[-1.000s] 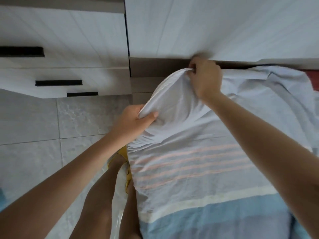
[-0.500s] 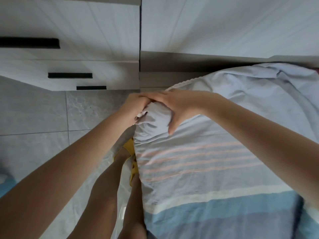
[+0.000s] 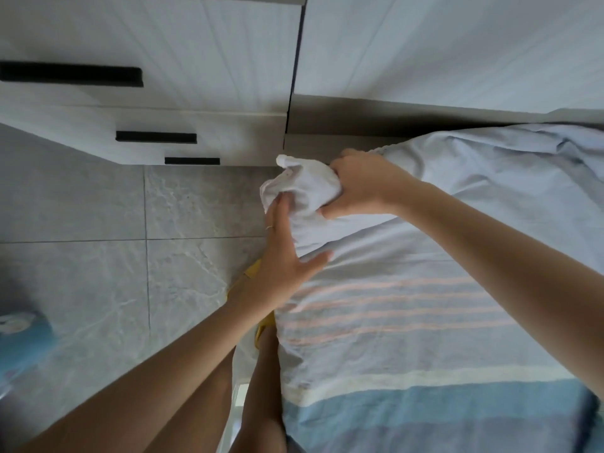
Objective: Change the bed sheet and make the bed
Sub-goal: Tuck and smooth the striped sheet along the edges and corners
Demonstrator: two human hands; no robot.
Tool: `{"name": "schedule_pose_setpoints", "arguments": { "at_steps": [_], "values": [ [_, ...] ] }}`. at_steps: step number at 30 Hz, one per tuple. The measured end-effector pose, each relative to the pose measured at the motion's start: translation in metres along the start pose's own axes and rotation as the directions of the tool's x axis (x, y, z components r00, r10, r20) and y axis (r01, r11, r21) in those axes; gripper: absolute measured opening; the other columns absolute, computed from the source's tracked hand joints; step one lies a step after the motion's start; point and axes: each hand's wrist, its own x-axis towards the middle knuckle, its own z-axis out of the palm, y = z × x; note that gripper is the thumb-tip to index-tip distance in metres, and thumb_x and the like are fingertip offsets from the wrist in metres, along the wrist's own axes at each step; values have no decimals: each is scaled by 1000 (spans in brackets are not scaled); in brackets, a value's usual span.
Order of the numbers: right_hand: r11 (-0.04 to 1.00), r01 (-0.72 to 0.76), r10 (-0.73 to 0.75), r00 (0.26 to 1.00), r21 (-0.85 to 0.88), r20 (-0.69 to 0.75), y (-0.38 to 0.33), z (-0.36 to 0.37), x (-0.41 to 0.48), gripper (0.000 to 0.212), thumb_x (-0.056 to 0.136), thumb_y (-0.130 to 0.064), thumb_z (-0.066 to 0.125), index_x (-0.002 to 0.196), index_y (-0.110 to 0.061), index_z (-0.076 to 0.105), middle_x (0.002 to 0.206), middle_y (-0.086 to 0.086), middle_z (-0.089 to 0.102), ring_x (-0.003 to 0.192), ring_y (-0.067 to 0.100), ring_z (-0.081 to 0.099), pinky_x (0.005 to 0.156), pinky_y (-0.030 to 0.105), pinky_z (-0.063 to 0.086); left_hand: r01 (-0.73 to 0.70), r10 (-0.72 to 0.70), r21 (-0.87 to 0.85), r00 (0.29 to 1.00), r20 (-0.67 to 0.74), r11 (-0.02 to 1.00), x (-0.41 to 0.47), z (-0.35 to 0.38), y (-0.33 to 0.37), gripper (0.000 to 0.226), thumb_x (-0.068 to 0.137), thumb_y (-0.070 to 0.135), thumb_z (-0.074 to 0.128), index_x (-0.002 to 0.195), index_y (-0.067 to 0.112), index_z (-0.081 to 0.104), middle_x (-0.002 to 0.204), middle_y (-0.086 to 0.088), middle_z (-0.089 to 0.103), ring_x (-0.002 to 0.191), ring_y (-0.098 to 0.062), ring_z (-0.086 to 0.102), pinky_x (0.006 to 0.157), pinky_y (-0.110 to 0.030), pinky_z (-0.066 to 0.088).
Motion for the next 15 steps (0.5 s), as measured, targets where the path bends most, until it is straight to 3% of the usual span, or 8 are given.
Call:
{"name": "schedule_pose_setpoints", "arguments": {
  "at_steps": [2,3,5,7,8,11,13,15],
  "values": [
    [999,-27,28,999,31,-15,0,0,0,37,67,-45,70,91,-20,56,74,-6,57,70,15,56,51,27,35,32,-31,-69,999,6,997,26,10,3,108,68,46,76,148,18,8,151,9,19,136,4,24,108,-15,28],
    [994,-37,40,999,99,-21,0,-2,0,45,66,-41,71,102,-20,53,74,-8,57,71,14,57,51,27,37,59,-60,-118,998,-3,991,38,12,3,111,64,46,79,149,17,15,149,9,28,135,1,31,107,-21,35],
    [968,-41,43,999,247,-1,4,-8,-2,81,65,-30,73,134,-29,31,78,-9,59,73,14,60,56,29,44,144,-143,-170,990,20,975,59,8,8,101,57,42,84,141,18,35,134,9,50,121,-3,50,96,-26,46],
    [960,-4,-12,998,282,55,6,-17,0,106,67,-25,74,145,-43,5,87,-5,64,74,15,62,65,34,52,213,-196,-140,973,126,967,79,-4,11,85,58,28,89,131,16,47,122,9,58,110,-4,56,91,-22,49],
    [958,27,-50,996,284,73,7,-22,3,108,68,-24,75,146,-45,3,98,-3,64,79,16,63,70,36,54,240,-206,-151,956,210,959,88,-11,12,77,61,19,88,128,14,51,120,7,61,109,-6,58,93,-23,49],
    [962,86,-106,992,260,64,15,-32,23,93,66,-31,76,144,-38,25,122,-2,47,100,18,56,86,37,52,326,-192,-311,900,392,893,112,-27,10,66,67,1,82,126,9,54,118,-5,66,107,-15,64,95,-30,50],
    [984,67,-76,996,163,48,17,-35,42,85,69,-37,73,143,-28,32,132,2,37,110,23,50,93,36,46,361,-191,-396,893,406,844,123,-31,2,58,71,-3,76,125,8,56,116,-7,67,106,-19,65,91,-30,52],
    [993,103,-105,993,-52,-47,10,-29,60,73,82,-35,64,145,-16,32,142,8,37,123,27,45,100,37,39,391,-225,-486,903,365,781,133,-31,-13,37,74,-3,71,108,10,65,102,-5,71,96,-19,68,82,-27,54]
  ]
}}
